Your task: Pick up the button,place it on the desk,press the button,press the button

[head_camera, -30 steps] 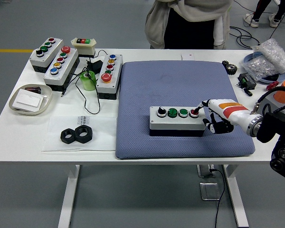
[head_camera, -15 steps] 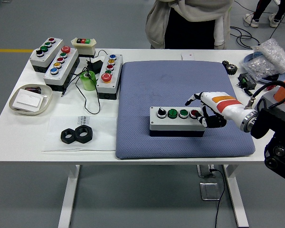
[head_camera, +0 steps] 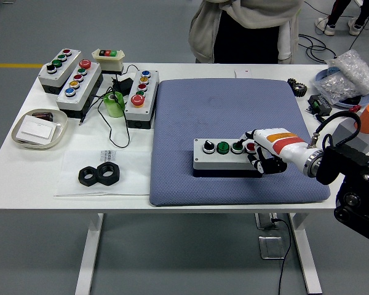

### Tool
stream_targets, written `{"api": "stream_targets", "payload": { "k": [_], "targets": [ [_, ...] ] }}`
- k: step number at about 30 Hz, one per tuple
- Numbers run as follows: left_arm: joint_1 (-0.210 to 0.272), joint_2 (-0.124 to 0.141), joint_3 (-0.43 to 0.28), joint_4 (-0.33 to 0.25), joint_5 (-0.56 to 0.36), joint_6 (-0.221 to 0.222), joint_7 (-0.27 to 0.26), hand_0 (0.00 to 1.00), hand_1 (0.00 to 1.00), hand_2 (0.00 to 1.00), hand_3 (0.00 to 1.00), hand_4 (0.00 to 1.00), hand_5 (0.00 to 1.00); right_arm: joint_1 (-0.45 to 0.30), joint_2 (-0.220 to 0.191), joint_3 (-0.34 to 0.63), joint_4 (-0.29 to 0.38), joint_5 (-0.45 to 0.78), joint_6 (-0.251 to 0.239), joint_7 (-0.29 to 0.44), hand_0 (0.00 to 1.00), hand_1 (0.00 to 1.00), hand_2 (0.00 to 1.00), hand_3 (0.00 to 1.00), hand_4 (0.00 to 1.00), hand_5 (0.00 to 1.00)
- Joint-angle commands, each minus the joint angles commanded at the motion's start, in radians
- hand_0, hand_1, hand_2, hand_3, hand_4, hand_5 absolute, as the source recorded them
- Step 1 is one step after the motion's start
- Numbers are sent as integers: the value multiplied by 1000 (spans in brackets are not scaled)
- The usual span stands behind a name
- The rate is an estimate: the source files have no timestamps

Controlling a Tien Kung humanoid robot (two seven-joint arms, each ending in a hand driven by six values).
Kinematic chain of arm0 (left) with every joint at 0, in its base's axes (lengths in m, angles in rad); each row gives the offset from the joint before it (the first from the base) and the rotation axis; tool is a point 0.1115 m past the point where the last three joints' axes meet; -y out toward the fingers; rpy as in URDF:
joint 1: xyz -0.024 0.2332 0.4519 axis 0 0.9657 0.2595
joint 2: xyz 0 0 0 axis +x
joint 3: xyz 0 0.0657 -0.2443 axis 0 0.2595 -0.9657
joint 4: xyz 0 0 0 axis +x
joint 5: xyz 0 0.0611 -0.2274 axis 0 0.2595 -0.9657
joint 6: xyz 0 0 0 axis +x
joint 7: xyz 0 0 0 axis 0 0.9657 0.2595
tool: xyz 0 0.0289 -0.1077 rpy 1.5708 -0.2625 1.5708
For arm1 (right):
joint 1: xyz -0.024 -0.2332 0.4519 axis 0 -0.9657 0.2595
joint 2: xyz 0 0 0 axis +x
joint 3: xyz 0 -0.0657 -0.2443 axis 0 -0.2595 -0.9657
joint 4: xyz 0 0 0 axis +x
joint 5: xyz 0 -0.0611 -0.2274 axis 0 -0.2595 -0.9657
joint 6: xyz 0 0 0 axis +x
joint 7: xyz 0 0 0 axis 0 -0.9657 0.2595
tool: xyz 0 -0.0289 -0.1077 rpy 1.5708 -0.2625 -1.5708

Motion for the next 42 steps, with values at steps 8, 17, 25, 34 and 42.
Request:
{"api": "stream_targets", "payload": {
  "k": [8,17,25,34,42],
  "targets": [
    [-2,0,4,0,-7,0,-3,752,788,863,781,553,998,1,0,8,1,-4,-3,-4,100,2,81,700,503,2],
    [-2,0,2,1,-5,-1,-2,752,789,863,781,552,998,-20,-14,122,46,21,-75,5,110,2,85,703,520,2],
    [-2,1,2,1,-3,-1,-2,753,789,864,781,553,998,-57,-15,282,20,259,-200,114,909,795,855,984,689,174],
    [-2,0,-3,2,4,-1,1,752,789,864,781,552,998,-89,0,398,-83,636,-304,298,938,839,917,968,695,223],
    [1,-1,-8,2,12,-1,3,751,788,864,781,553,998,-116,9,460,-198,974,-303,315,940,855,905,906,660,295]
  ]
}}
